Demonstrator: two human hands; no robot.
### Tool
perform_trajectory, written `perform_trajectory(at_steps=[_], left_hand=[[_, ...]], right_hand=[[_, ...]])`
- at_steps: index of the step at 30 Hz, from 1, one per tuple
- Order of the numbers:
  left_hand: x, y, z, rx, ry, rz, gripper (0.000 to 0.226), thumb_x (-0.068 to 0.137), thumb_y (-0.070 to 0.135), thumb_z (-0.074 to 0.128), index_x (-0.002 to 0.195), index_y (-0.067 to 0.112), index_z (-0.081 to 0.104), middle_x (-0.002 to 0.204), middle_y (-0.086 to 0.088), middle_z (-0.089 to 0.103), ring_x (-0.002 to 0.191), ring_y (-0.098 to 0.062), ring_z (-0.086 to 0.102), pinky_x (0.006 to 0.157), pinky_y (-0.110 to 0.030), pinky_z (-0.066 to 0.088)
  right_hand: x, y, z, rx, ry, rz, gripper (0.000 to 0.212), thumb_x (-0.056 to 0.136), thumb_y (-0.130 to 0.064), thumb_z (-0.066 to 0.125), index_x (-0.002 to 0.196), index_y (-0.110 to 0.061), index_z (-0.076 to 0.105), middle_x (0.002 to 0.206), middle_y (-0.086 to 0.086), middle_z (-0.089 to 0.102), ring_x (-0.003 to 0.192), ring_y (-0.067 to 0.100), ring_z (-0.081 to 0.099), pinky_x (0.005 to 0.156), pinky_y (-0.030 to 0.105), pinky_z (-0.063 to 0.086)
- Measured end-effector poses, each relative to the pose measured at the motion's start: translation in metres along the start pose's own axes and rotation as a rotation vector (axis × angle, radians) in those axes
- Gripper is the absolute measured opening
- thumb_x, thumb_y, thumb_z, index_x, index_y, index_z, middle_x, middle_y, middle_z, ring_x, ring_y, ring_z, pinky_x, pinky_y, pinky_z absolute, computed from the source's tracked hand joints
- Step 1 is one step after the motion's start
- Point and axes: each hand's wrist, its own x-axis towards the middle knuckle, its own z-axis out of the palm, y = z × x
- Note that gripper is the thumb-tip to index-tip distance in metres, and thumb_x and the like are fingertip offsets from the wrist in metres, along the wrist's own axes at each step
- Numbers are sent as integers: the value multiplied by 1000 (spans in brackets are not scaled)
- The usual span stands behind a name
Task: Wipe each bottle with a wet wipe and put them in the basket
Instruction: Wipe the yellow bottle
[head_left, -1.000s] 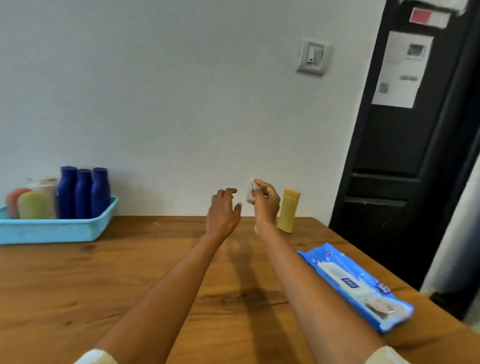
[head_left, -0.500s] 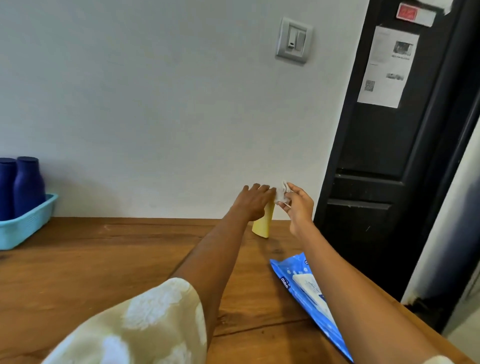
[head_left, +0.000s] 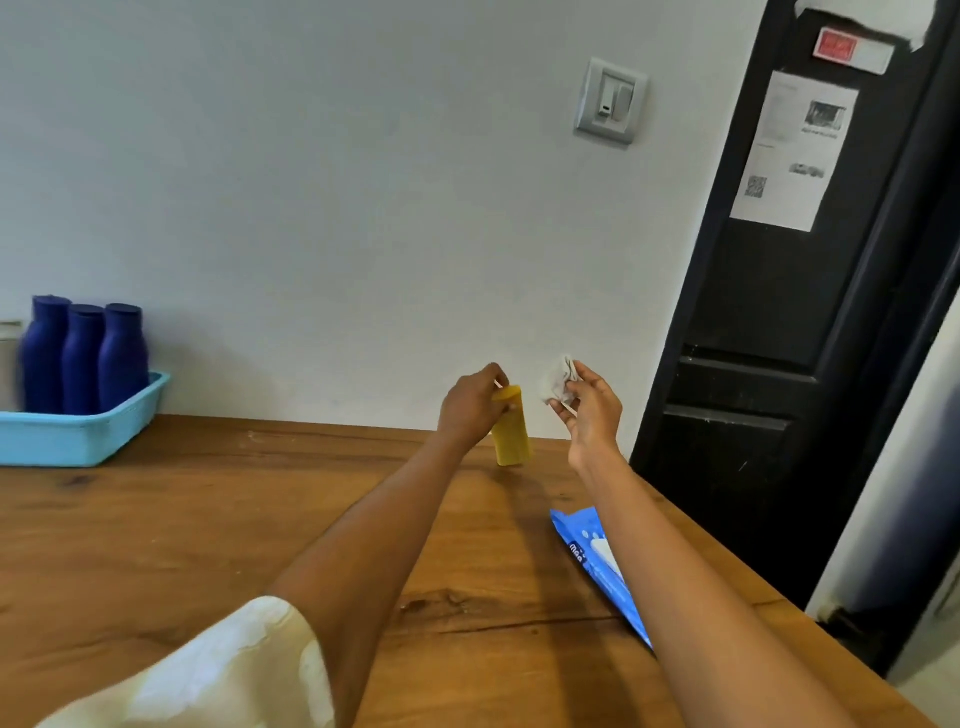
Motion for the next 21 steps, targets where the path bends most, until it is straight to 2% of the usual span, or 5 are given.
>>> perform_trajectory(at_steps=[4, 9, 12, 17, 21], left_hand=[[-25, -9, -42, -130, 112, -100, 32, 81, 23, 72, 107, 13, 57, 105, -7, 65, 91, -22, 59, 72, -29, 48], [-53, -24, -96, -173, 161, -179, 34, 76, 30, 75, 103, 18, 58, 100, -5, 64, 92, -21, 60, 78, -39, 55], [-67, -31, -123, -141, 165, -210, 29, 75, 34, 75, 96, 21, 60, 94, 3, 62, 92, -18, 60, 77, -38, 53], [-88, -41, -164, -182, 171, -245, 27, 71, 41, 78, 80, 21, 62, 89, 3, 63, 83, -13, 56, 71, -32, 48], [-99, -43, -177, -183, 187, -243, 25, 73, 40, 77, 81, 20, 64, 89, 3, 64, 84, -12, 57, 73, -33, 50]], right_hand=[[-35, 7, 31, 14, -55, 41, 37, 86, 6, 44, 110, -13, 64, 102, 7, 62, 84, 16, 60, 66, 25, 54], [-86, 26, 83, 41, -115, 95, 34, 87, 4, 46, 108, -15, 64, 101, 5, 63, 84, 16, 60, 64, 24, 53], [-108, 37, 104, 162, -48, 166, 34, 86, 5, 45, 106, -15, 64, 103, 6, 62, 84, 17, 60, 58, 22, 50], [-132, 53, 119, 316, 159, 219, 35, 86, 5, 44, 104, -18, 64, 105, 6, 62, 86, 17, 59, 57, 21, 47], [-145, 66, 131, 280, 149, 233, 35, 89, 5, 44, 112, -14, 61, 105, 6, 60, 87, 19, 60, 58, 20, 49]])
